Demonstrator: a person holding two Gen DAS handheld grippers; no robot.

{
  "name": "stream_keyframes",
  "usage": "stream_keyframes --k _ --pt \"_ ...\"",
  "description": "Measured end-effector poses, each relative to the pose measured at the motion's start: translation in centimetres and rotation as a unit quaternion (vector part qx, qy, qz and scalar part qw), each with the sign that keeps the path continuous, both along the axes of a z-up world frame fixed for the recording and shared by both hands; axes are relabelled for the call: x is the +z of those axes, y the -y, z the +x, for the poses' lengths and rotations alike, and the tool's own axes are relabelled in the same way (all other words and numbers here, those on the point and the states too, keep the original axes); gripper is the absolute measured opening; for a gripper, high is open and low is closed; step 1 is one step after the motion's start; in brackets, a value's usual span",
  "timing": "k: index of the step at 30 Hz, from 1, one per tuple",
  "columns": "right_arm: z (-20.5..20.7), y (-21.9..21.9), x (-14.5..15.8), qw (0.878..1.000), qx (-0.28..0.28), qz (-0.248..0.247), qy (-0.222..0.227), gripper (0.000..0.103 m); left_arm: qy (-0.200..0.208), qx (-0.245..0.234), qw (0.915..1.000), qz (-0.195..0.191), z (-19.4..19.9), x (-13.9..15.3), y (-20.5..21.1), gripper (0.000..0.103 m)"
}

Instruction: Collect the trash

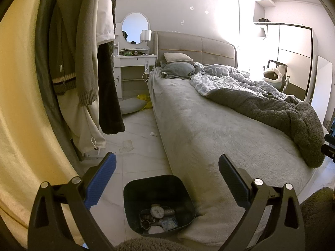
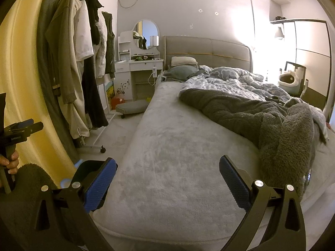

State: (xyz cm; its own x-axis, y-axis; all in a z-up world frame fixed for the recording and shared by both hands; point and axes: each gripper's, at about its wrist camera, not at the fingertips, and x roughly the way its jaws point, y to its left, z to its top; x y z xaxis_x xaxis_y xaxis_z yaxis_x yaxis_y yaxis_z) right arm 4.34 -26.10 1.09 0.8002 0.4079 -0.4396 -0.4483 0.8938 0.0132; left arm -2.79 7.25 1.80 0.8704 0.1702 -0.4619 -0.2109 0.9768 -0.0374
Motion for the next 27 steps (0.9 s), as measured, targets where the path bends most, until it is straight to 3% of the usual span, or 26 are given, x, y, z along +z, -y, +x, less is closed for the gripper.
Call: stream_keyframes --k 27 --pt "0.07 0.05 0.1 1.0 0.0 -0.001 0.0 0.1 -0.002 0.002 1.0 -0.001 0.01 -0.01 -0.12 0.1"
